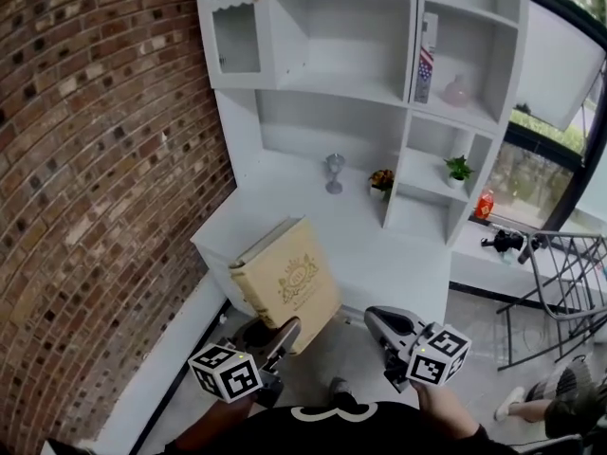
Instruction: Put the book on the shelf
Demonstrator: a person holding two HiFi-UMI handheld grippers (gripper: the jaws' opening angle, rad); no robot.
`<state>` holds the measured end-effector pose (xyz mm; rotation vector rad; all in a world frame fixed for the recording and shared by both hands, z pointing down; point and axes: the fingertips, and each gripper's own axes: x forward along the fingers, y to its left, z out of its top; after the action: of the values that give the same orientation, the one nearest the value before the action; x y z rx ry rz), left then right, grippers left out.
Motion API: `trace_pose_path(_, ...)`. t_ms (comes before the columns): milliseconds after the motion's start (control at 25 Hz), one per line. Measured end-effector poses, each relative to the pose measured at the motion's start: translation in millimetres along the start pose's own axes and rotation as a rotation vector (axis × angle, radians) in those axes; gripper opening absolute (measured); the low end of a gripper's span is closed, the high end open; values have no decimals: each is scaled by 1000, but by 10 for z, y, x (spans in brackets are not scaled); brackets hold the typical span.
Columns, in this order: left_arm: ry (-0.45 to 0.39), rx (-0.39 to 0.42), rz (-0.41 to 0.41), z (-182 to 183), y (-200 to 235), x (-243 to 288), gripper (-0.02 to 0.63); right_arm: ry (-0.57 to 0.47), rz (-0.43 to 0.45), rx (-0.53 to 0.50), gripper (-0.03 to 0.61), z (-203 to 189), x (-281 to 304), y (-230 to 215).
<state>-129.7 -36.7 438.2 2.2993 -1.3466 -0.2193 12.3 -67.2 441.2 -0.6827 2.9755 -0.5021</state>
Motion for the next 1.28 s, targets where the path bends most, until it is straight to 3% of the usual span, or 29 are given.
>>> trace_pose_path(320, -44, -11, 0, 519, 219, 803, 190, -16, 11, -18, 11, 474, 309, -792)
trace_pose_path(720, -103, 37, -21, 1214, 380, 1731, 190, -48, 45, -98, 11, 1063, 558, -1495)
trace_pose_path(1280, -201, 212, -13, 2243, 464, 2189, 190, -72, 84, -197, 11, 1451, 765, -1713)
